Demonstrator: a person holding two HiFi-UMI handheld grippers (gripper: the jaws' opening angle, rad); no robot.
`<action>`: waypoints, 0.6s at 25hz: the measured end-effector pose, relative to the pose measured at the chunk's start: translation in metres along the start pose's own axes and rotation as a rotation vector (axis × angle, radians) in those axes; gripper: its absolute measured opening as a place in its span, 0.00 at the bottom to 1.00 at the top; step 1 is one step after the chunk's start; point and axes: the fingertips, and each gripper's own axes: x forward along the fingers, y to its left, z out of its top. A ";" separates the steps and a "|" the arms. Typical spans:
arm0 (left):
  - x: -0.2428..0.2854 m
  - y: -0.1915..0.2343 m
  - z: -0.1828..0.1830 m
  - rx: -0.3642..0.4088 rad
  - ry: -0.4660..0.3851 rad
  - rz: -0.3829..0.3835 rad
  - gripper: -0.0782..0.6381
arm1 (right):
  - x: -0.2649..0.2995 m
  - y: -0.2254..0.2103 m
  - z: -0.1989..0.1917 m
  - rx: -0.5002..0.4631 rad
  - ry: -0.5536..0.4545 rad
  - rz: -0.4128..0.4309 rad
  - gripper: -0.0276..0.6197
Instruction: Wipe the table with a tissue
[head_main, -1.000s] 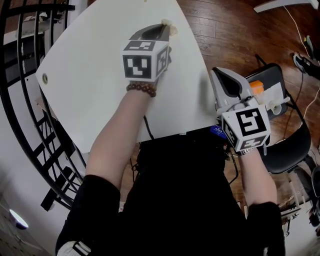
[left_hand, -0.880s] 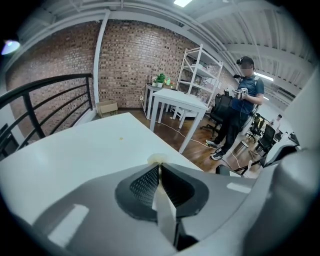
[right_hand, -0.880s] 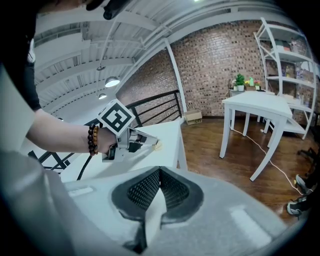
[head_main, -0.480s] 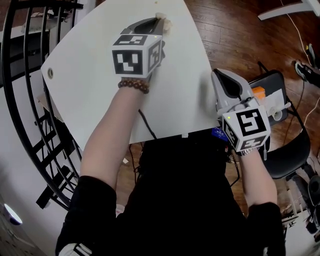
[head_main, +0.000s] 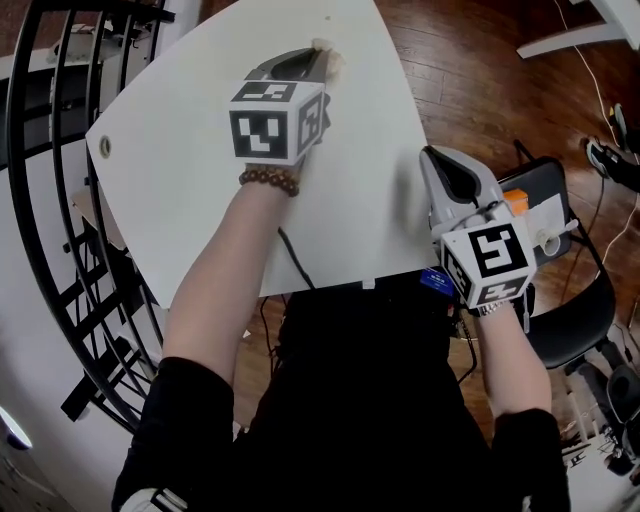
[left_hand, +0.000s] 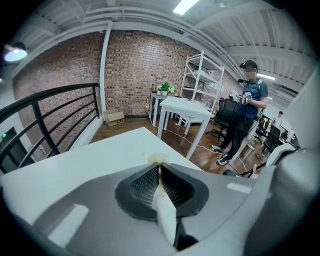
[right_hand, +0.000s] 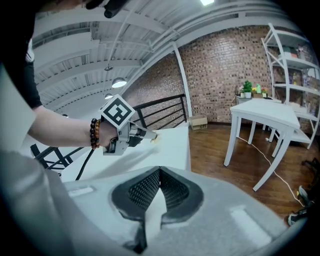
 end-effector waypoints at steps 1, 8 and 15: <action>-0.001 0.001 0.000 -0.003 -0.004 0.000 0.16 | 0.002 0.000 0.004 -0.008 -0.003 0.000 0.03; -0.007 0.006 0.000 -0.046 -0.043 -0.023 0.16 | 0.024 -0.003 0.047 -0.087 -0.047 0.011 0.03; -0.019 0.001 -0.003 -0.124 -0.080 -0.167 0.16 | 0.055 0.015 0.087 -0.168 -0.086 0.128 0.21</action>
